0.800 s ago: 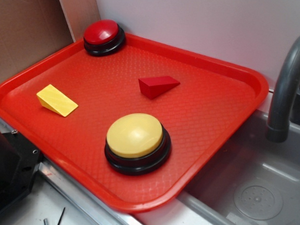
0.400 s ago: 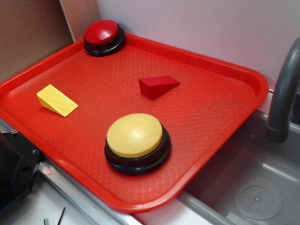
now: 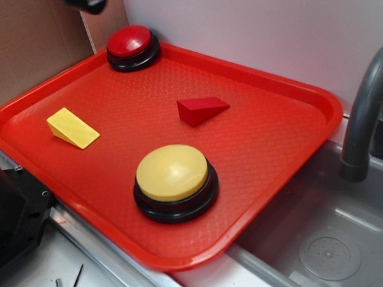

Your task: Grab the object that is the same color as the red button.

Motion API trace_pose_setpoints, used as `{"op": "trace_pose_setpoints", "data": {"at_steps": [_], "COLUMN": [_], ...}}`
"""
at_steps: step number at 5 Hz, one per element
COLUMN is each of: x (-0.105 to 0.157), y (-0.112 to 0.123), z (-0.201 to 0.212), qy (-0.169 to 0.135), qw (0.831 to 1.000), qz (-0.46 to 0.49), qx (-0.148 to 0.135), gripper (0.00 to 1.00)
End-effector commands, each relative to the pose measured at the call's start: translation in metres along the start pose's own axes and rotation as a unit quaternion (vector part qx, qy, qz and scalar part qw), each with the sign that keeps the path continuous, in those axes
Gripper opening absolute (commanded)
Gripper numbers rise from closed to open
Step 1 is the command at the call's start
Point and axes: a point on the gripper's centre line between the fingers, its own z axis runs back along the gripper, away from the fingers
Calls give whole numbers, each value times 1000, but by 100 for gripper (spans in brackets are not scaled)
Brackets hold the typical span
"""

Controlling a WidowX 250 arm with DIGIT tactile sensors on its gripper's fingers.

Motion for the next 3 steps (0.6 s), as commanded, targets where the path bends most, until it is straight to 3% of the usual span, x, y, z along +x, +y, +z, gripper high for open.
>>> {"op": "trace_pose_setpoints", "data": {"at_steps": [1,3], "x": [28,35], "y": [-14,-17], "z": [-46,-95], "qy": [-54,-27], "qw": [998,999], "qz": [16,-8], "qx": [-35,-39], "gripper": [100,100]}}
